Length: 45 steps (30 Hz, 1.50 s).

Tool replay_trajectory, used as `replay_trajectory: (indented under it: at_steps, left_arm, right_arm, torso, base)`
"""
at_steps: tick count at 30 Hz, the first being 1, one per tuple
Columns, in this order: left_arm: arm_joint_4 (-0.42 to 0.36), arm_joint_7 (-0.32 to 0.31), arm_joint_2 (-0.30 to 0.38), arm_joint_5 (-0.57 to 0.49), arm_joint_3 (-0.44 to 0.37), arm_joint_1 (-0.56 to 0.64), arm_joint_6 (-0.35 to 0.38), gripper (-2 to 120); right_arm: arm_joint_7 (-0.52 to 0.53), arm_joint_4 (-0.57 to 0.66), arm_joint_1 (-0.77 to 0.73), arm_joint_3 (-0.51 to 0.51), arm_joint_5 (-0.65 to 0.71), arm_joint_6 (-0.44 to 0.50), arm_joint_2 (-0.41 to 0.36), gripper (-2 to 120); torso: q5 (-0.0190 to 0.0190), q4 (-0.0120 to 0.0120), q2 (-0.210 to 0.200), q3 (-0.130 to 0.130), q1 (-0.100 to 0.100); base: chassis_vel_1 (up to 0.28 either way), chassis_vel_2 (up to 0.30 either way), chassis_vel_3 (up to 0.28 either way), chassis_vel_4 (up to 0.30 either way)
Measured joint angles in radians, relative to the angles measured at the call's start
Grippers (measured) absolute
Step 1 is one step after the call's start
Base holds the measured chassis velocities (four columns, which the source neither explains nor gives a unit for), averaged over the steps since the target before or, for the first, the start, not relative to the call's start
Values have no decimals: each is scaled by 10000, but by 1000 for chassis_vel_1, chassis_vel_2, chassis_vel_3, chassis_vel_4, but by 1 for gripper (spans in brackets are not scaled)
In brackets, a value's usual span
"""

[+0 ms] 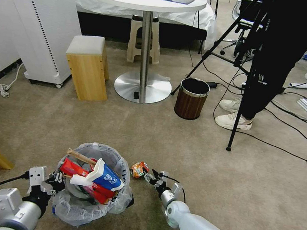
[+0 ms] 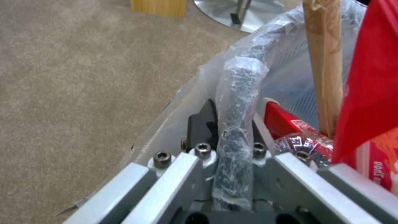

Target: Pick up the trash bin and place the garbage on the floor into it.

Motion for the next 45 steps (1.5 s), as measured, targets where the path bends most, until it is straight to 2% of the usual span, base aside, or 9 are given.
replay_trajectory:
  at_steps: [17,19,21,25,29,45]
  left_arm:
    - [-213,95,-46,11,-23,159,-124,1]
    - [-209,98,-52,13,-27,155,-141,1]
    - [-158,111,-51,21,-31,125,-172,1]
    - [-108,113,-36,19,-35,60,-198,1]
    - [-46,134,-41,21,-16,26,-215,1]
    - [-35,178,-114,66,-6,47,-268,1]
  right_arm:
    - [-301,-1034,383,140,-720,-147,576,76]
    - [-244,-1002,401,97,-727,-176,564,75]
    - [-172,-906,436,-27,-790,-214,452,68]
    - [-124,-895,465,-161,-987,-216,268,71]
    - [-112,-972,498,-179,-1243,-215,135,65]
    - [-75,-1727,908,-54,-1975,-517,341,69]
  torso:
    - [0,1,0,0,0]
    - [1,1,0,0,0]
    - [0,1,0,0,0]
    - [0,-1,0,0,0]
    - [0,0,0,0,0]
    - [1,1,0,1,0]
  base:
    - [0,0,0,0]
    - [0,0,0,0]
    - [0,0,0,0]
    - [0,0,0,0]
    - [0,0,0,0]
    - [0,0,0,0]
